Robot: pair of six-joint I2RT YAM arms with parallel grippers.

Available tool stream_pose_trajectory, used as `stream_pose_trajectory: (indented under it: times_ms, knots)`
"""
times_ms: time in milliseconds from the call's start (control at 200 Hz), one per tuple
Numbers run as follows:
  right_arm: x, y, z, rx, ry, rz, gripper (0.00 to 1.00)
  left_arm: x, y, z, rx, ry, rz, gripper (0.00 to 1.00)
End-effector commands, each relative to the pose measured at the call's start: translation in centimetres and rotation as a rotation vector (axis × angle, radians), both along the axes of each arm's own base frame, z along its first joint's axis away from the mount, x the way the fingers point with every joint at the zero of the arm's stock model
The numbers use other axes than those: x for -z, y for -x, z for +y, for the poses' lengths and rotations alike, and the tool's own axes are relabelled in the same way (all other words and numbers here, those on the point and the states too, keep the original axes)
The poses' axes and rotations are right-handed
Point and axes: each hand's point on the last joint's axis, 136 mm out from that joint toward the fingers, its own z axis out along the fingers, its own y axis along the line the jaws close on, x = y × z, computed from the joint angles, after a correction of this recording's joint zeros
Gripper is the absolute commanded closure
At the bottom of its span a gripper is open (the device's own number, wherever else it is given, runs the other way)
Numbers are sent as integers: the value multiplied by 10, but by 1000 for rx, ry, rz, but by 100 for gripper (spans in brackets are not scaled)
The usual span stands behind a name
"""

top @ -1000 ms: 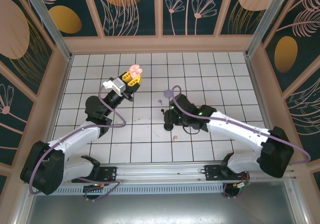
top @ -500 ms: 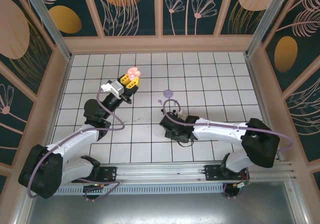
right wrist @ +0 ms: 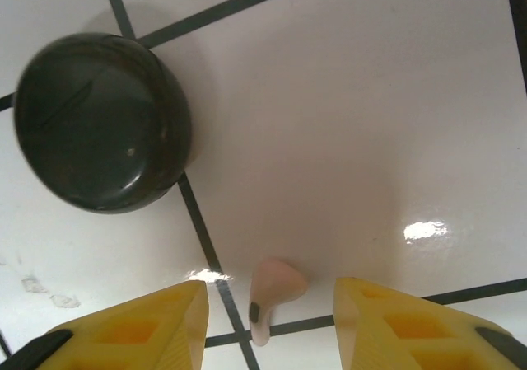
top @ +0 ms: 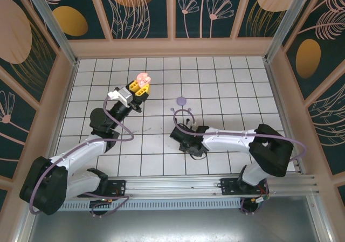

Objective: Insert the wireless bluetooth earbuds into the charging case

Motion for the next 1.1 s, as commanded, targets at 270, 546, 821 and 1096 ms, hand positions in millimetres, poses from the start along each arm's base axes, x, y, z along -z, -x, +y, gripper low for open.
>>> stream_pose_trajectory:
  times_ms: [270,546,821,1096]
  knots:
    - [10,-1,1,-41,26,-10,63,-12,7,2,11,47,-27,100]
    - [12,4,-4,-98,50,4,68,-13,6,2,11,49,-27,100]
    - [14,7,-6,-171,95,24,67,-13,6,3,10,52,-24,100]
    - [21,7,-2,-192,101,43,66,-14,6,3,11,53,-27,100]
